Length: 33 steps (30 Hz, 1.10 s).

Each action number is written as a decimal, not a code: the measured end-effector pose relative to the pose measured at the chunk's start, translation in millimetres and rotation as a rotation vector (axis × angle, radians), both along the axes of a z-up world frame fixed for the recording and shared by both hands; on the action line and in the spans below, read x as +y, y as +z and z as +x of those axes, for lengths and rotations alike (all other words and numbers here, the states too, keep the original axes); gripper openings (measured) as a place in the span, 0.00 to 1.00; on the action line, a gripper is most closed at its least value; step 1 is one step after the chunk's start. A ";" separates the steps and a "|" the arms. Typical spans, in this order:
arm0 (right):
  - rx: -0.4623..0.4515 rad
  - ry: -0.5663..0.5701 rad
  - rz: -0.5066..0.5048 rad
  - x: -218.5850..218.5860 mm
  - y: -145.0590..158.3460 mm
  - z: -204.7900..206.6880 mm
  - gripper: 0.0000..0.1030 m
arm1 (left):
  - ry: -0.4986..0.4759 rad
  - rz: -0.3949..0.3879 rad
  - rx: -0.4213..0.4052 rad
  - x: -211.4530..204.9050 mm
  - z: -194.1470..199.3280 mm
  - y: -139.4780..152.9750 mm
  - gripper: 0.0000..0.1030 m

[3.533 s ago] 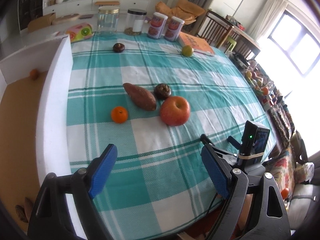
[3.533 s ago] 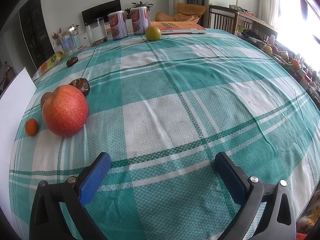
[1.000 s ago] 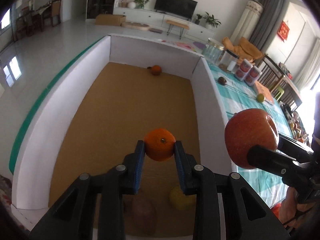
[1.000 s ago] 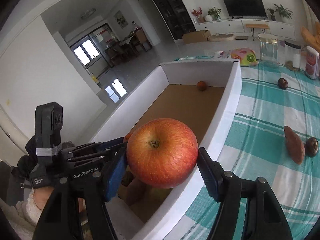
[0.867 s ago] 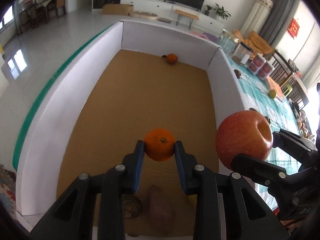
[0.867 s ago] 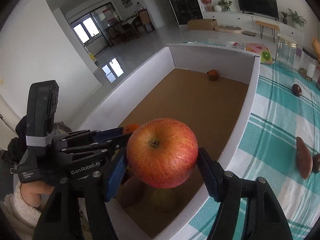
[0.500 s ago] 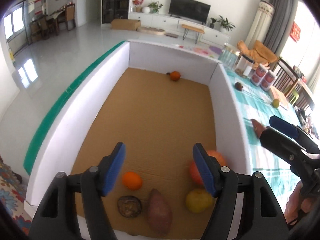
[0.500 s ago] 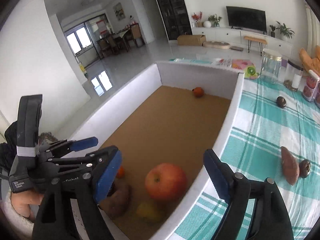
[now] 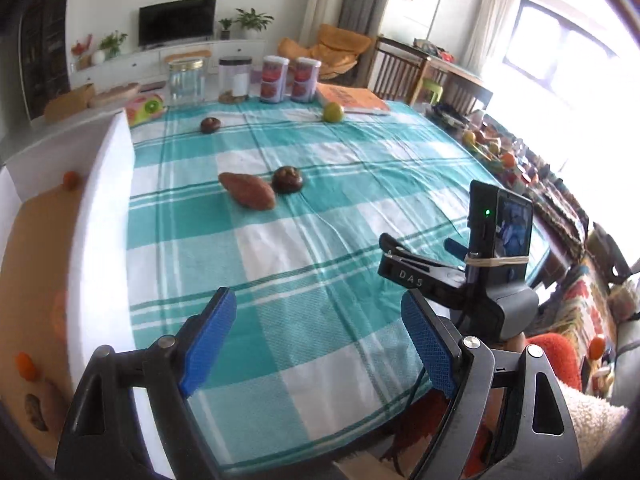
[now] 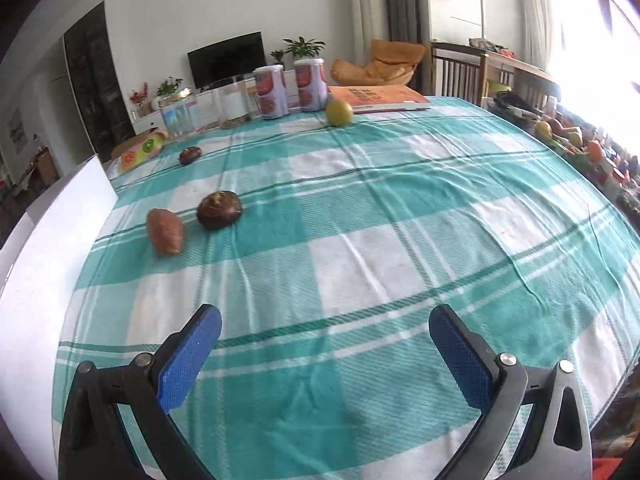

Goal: Organize fruits

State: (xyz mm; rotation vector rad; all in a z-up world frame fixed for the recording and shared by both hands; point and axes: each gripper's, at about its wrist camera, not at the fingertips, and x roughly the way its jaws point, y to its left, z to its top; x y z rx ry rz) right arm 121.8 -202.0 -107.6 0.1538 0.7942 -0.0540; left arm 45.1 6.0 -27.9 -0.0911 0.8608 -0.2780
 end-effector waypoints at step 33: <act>0.089 -0.022 -0.018 1.9 -25.2 12.6 1.00 | 0.203 0.186 0.054 7.7 75.3 -108.0 0.93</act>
